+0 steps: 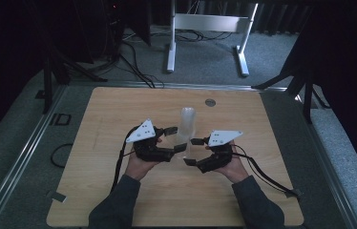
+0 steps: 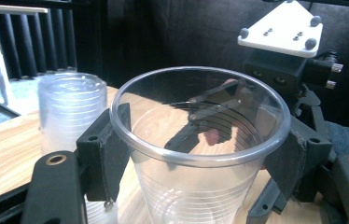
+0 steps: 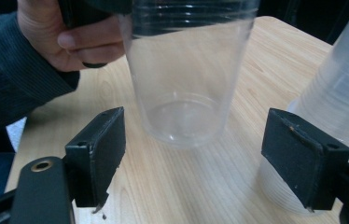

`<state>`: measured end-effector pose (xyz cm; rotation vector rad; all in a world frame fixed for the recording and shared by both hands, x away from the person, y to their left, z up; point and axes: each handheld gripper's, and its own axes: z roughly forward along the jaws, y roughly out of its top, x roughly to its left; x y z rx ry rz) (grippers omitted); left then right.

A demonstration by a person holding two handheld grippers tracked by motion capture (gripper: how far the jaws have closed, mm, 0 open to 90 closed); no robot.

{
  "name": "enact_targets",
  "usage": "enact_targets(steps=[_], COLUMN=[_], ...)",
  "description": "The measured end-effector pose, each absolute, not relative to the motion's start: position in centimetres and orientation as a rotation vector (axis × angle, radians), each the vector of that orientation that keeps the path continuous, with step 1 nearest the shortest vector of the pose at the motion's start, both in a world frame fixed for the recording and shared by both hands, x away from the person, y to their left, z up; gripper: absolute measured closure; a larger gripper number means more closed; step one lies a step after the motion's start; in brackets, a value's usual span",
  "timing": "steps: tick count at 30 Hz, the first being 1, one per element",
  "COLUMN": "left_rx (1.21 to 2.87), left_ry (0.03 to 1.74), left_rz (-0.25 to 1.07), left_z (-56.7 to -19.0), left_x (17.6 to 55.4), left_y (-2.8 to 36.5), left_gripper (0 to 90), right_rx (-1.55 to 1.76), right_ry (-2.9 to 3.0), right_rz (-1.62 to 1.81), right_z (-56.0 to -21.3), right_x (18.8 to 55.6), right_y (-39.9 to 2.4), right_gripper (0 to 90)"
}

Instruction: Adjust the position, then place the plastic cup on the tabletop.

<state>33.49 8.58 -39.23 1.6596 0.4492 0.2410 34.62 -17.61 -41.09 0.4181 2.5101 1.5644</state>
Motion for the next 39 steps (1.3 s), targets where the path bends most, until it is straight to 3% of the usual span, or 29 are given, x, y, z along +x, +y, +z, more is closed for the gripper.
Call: enact_targets(steps=[39], left_rx=[1.629], left_ry=[0.594], left_rz=[0.349], left_z=[-40.4], left_x=[33.7], left_y=[13.2], left_gripper=[29.0], right_rx=[0.488], right_ry=[2.436], right_rz=[1.544], right_z=[-40.8], right_x=[34.2], right_y=[-19.1], right_gripper=[21.4])
